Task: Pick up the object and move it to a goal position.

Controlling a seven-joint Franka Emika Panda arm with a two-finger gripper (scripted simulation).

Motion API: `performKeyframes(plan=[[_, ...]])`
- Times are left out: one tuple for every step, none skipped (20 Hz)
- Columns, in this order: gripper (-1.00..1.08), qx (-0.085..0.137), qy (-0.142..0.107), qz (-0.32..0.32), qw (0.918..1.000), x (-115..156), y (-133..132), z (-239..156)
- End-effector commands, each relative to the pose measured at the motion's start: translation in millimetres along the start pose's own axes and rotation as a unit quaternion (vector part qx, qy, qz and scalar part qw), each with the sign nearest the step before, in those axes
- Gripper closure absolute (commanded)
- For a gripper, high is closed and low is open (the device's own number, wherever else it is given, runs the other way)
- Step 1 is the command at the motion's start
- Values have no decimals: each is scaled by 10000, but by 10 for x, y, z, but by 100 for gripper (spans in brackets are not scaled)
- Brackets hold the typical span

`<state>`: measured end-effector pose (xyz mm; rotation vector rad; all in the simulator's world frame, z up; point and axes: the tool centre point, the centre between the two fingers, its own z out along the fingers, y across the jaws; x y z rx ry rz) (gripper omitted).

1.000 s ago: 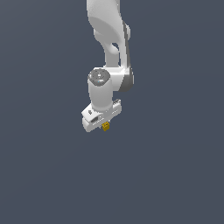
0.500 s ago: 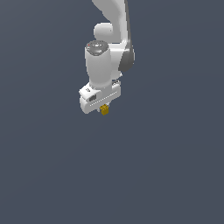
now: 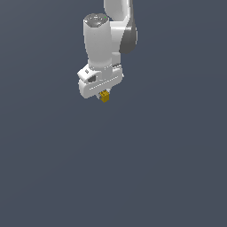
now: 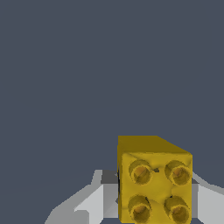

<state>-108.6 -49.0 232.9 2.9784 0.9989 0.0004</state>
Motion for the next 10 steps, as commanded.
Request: performKeyframes(plan=[[108, 2, 0, -1, 10000, -61, -39, -102], [108, 2, 0, -1, 10000, -79, -50, -134], [108, 2, 0, -1, 10000, -95, -59, -162], [108, 3, 2, -1, 10000, -110, -67, -188], [108, 3, 2, -1, 10000, -122, -73, -209], [108, 3, 2, -1, 10000, -131, -79, -227], [108, 3, 2, -1, 10000, -138, -82, -241], [108, 3, 2, -1, 10000, -144, -85, -252], [108, 3, 2, -1, 10000, -147, -87, -258], [108, 3, 2, -1, 10000, -148, -87, -260]])
